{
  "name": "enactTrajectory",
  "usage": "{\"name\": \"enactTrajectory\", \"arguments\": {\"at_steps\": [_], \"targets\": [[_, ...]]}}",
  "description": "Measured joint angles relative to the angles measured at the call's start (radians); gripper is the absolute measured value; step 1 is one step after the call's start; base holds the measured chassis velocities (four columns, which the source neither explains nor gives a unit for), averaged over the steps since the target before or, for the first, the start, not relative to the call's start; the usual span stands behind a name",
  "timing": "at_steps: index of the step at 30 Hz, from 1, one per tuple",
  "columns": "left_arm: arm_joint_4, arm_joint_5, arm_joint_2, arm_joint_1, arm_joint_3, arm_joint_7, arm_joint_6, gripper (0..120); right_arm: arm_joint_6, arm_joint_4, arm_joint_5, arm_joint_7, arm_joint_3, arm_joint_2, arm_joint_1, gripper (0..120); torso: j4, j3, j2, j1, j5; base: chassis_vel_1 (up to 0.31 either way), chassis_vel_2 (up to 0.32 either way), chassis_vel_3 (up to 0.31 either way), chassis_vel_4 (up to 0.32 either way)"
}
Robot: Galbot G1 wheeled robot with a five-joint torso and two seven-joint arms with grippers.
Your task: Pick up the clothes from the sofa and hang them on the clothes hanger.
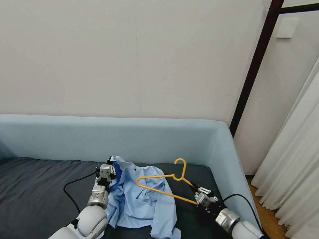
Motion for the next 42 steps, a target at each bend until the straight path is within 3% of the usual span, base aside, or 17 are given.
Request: {"name": "enactTrajectory", "arguments": {"at_steps": [4, 9, 23, 32, 42], "targets": [[-0.06, -0.021, 0.058, 0.034, -0.018, -0.007, 0.018, 0, -0.026, -0.026, 0.014, 0.028, -0.087, 0.049, 0.085, 4, -0.0001, 0.0, 0.0, 0.0, 0.0001, 0.0, 0.0, 0.0, 0.0], [-0.102, -0.045, 0.085, 0.064, -0.042, -0.019, 0.038, 0, -0.062, -0.055, 0.059, 0.044, -0.137, 0.108, 0.163, 4, 0.0, 0.0, 0.0, 0.0, 0.0, 0.0, 0.0, 0.0, 0.0], [-0.148, -0.081, 0.067, 0.057, -0.027, -0.04, 0.078, 0, -0.12, -0.137, 0.073, 0.118, -0.179, 0.204, 0.244, 4, -0.0001, 0.0, 0.0, 0.0, 0.0002, 0.0, 0.0, 0.0, 0.0], [-0.146, -0.137, 0.007, -0.088, 0.092, -0.102, 0.16, 0, -0.14, -0.166, -0.017, 0.187, -0.218, 0.267, 0.293, 4, -0.0002, 0.0, 0.0, 0.0, 0.0003, 0.0, 0.0, 0.0, 0.0], [-0.145, -0.16, -0.041, -0.195, 0.203, -0.139, 0.201, 0, -0.14, -0.156, -0.045, 0.172, -0.245, 0.251, 0.3, 4, -0.0003, 0.0, 0.0, 0.0, 0.0003, 0.0, 0.0, 0.0, 0.0]]}}
